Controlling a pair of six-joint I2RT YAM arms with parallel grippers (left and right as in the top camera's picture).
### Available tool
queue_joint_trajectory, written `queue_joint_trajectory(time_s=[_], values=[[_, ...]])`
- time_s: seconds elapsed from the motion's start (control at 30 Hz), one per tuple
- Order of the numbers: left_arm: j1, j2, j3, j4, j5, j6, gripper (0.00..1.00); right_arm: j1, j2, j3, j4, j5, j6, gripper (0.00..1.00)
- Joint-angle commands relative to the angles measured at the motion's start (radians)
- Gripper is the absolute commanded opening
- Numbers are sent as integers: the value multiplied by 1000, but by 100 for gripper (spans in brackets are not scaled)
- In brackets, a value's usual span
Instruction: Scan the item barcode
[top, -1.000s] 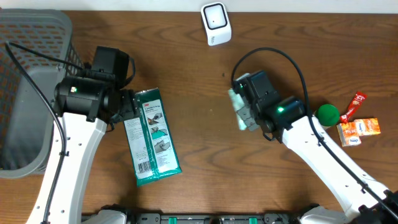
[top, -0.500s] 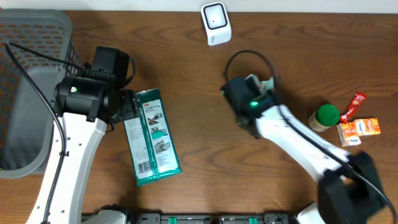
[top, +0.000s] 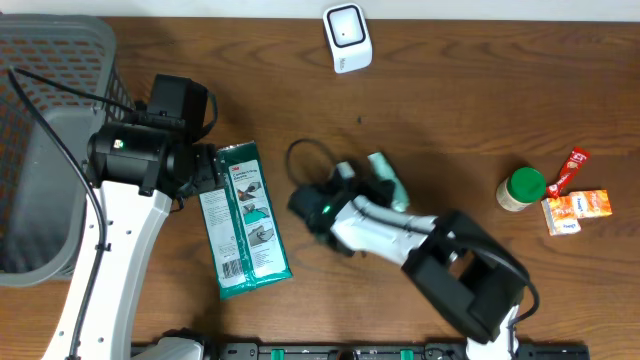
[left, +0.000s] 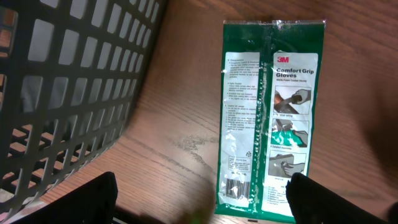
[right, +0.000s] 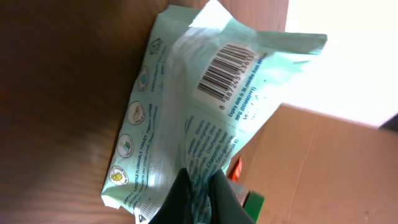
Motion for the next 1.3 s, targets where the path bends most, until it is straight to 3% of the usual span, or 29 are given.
queue_joint_trajectory(time_s=[0.0, 0.03, 0.07, 0.2, 0.27, 0.37, 0.43, 0.5, 0.83, 0.9, 0.93, 0.97, 1.03, 1.27], values=[[2, -1, 4, -3, -13, 2, 88, 83, 8, 0, 35, 32, 17, 7], [2, -1, 4, -3, -13, 2, 88, 101, 8, 0, 50, 23, 17, 18], [2, -1, 4, -3, -13, 2, 88, 131, 8, 0, 73, -16, 16, 18], [2, -1, 4, -3, -13, 2, 88, 160, 8, 0, 101, -79, 22, 11], [2, -1, 4, -3, -13, 2, 88, 153, 8, 2, 100, -78, 24, 1], [2, -1, 4, -3, -13, 2, 88, 140, 8, 3, 90, -90, -24, 2], [2, -1, 4, -3, -13, 2, 88, 138, 8, 3, 89, -122, -72, 10], [2, -1, 4, -3, -13, 2, 88, 140, 6, 12, 87, -215, -69, 1], [2, -1, 4, -3, -13, 2, 88, 66, -37, 133, 29, -500, 18, 9], [2, -1, 4, -3, -13, 2, 88, 29, -70, 172, -1, -571, 17, 15], [2, -1, 4, -3, -13, 2, 88, 15, -83, 186, -10, -605, 16, 24], [2, -1, 4, -3, -13, 2, 88, -1, -99, 200, -21, -644, 16, 41], [2, -1, 4, -3, -13, 2, 88, -30, -126, 210, -29, -682, 16, 55], [2, -1, 4, -3, -13, 2, 88, -170, -149, 208, -90, -782, 16, 64]])
